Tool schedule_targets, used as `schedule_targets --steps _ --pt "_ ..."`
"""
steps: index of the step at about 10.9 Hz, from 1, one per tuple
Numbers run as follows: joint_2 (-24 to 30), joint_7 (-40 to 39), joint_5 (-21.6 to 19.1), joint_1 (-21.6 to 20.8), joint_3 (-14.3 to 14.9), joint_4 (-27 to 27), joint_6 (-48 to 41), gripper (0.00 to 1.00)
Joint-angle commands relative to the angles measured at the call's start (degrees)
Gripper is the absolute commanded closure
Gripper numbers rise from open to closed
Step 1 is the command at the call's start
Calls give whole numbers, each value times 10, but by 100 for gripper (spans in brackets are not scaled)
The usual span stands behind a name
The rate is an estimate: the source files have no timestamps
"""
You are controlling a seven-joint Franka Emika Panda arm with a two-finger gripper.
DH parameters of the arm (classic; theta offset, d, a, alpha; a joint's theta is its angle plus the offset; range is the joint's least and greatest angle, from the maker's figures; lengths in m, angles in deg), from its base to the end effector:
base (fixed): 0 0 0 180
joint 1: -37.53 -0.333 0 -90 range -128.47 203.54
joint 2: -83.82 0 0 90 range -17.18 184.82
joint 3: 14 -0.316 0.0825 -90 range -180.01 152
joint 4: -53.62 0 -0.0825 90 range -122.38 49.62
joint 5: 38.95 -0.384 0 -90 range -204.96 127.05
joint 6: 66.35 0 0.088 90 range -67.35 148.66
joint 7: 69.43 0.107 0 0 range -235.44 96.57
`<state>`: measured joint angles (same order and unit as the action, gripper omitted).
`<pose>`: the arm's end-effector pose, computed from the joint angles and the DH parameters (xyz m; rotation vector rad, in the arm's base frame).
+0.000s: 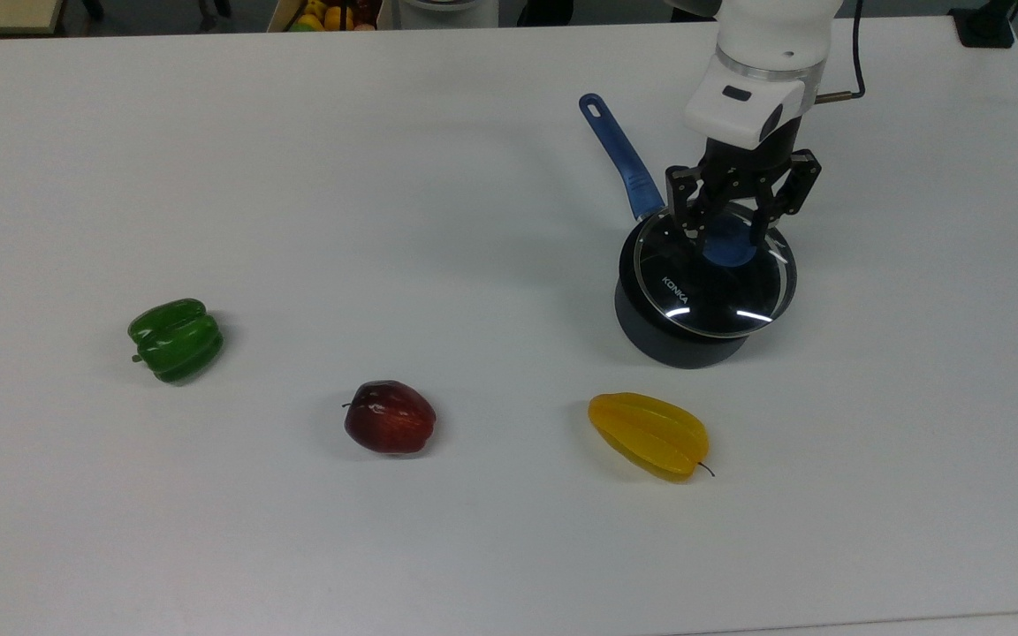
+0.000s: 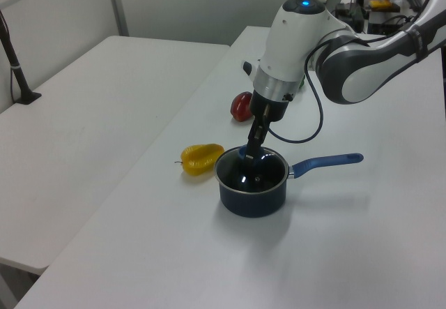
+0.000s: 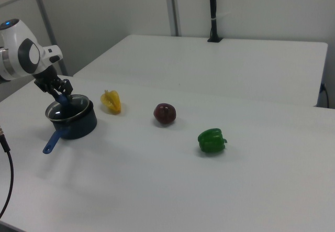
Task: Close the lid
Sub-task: 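Lower the lid onto the saucepan rim and open the gripper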
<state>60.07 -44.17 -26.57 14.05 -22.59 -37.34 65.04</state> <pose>0.6041 0.3557 0.4291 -3.0510 -0.3311 -0.4947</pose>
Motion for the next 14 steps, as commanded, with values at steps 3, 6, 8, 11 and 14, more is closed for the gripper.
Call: schedule_targets --steps 3,6,8,11,14 --pt "-4 11 11 -2 5 9 5 54" --pt "-12 11 11 0 5 8 6 53" --pt "-11 11 11 0 5 8 6 52" --pt "-11 11 10 2 7 8 5 49" --pt "-11 12 10 2 8 6 5 49"
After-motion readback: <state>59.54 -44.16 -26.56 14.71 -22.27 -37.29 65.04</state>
